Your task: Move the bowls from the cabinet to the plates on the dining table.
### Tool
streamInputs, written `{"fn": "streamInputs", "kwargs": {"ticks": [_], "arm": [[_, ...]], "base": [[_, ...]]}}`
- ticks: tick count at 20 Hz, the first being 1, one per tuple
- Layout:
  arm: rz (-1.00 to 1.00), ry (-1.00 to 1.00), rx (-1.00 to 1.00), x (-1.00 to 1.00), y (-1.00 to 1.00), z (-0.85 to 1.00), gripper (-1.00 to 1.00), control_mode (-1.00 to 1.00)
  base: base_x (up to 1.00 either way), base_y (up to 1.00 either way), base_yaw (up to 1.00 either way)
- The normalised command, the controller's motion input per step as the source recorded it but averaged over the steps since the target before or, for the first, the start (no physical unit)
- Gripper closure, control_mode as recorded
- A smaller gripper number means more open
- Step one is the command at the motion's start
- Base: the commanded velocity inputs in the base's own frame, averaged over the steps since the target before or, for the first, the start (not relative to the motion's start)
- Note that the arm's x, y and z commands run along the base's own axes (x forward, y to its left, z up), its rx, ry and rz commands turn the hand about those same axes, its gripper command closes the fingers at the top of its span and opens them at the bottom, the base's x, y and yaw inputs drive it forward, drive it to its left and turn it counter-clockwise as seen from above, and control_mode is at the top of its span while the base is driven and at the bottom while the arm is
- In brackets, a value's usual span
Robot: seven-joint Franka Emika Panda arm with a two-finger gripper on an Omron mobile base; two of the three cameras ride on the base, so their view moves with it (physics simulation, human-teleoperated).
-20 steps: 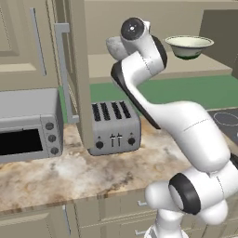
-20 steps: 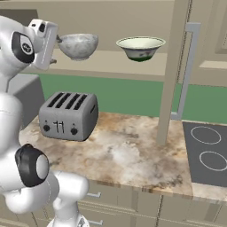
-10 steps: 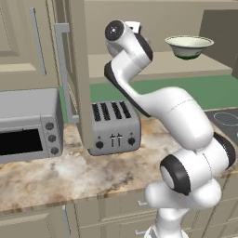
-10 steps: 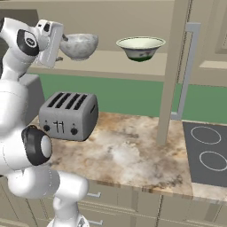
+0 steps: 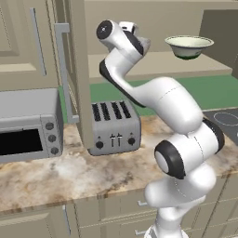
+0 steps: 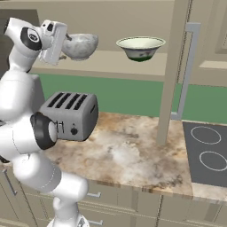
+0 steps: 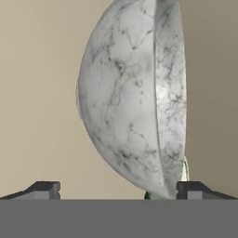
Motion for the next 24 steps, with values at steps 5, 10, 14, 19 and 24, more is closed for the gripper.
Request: {"fn": "streamInputs", "kwargs": {"ticks": [5, 10, 14, 19, 24], "arm": [[-0.01, 0.0, 0.0, 0.31, 0.0, -0.04, -1.0, -1.0], [0.0, 0.0, 0.0, 0.21, 0.0, 0.0, -1.0, -1.0], [0.0, 0.0, 0.0, 0.07, 0.0, -0.01, -1.0, -1.0], [0.0, 0.0, 0.01, 0.0, 0.0, -0.11, -1.0, -1.0], [0.0, 0.0, 0.06, 0.0, -0.03, -0.2, 1.0, -1.0]], "base": [[0.0, 0.0, 0.0], [0.0, 0.0, 0.0], [0.0, 0.0, 0.0], [0.0, 0.0, 0.0], [0.0, 0.0, 0.0]]}}
